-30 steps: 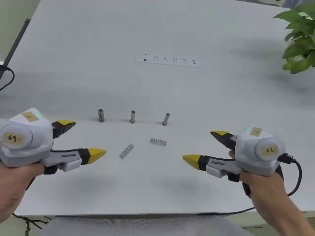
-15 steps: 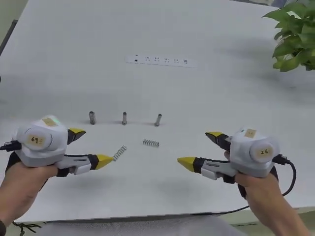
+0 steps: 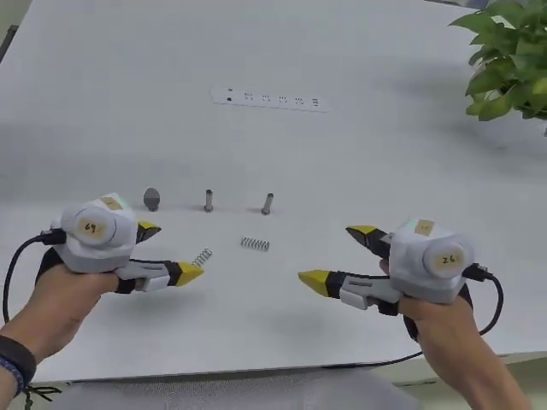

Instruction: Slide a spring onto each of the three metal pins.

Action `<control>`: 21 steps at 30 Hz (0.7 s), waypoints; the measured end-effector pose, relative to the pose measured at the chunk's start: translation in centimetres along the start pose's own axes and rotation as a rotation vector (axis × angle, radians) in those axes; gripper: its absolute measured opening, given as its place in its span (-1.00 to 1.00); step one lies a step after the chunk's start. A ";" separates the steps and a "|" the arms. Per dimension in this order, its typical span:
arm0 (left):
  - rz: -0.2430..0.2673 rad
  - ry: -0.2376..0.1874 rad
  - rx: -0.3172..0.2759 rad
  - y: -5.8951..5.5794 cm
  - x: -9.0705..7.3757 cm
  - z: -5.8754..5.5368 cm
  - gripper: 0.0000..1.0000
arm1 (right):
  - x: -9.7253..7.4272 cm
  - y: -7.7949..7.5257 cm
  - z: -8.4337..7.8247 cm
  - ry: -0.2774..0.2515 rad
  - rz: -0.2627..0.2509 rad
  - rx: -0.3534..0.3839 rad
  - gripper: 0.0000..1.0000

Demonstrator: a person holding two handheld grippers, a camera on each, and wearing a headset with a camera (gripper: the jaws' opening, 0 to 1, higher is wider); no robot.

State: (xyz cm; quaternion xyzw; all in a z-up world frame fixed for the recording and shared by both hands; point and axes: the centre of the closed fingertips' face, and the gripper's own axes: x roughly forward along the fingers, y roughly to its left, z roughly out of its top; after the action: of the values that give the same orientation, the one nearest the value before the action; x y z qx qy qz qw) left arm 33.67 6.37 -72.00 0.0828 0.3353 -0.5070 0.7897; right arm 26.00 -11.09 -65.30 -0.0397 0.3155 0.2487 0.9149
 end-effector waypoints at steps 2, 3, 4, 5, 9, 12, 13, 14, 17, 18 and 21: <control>0.003 0.010 -0.006 0.0 0.4 -0.5 0.19 | 0.0 0.1 0.0 0.002 0.000 0.002 0.39; 0.003 0.014 -0.011 0.0 0.6 -0.7 0.19 | 0.0 0.1 -0.1 0.003 0.001 0.004 0.38; 0.004 0.016 -0.011 0.0 0.7 -0.8 0.18 | 0.0 0.1 -0.1 0.004 0.001 0.004 0.38; 0.006 0.022 -0.014 0.1 0.9 -1.1 0.17 | 0.0 0.1 -0.1 0.007 0.002 0.003 0.38; 0.010 0.034 -0.034 0.2 1.7 -2.0 0.09 | 0.1 0.1 -0.3 0.012 0.002 0.003 0.37; 0.040 0.029 -0.057 0.7 2.1 -2.4 -0.07 | 0.0 0.1 -0.4 0.014 -0.001 0.008 0.36; 0.039 0.026 -0.070 0.7 2.2 -2.5 -0.06 | 0.0 0.1 -0.4 0.017 -0.002 0.009 0.35; 0.036 0.029 -0.079 0.6 2.4 -2.7 -0.07 | 0.0 0.1 -0.5 0.020 -0.002 0.011 0.35; 0.035 0.031 -0.080 0.4 2.7 -3.0 -0.15 | 0.0 0.0 -0.8 0.025 -0.004 0.016 0.34; 0.034 0.035 -0.081 0.3 2.9 -3.2 -0.16 | 0.0 0.0 -0.8 0.026 -0.004 0.016 0.34; 0.037 0.041 -0.080 0.2 3.3 -3.6 -0.27 | 0.0 0.0 -0.8 0.024 -0.005 0.020 0.33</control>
State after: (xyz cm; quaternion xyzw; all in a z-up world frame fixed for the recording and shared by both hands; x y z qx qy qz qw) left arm 33.06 5.70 -76.83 0.0676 0.3700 -0.4768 0.7945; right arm 25.53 -11.25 -65.95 -0.0343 0.3289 0.2427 0.9120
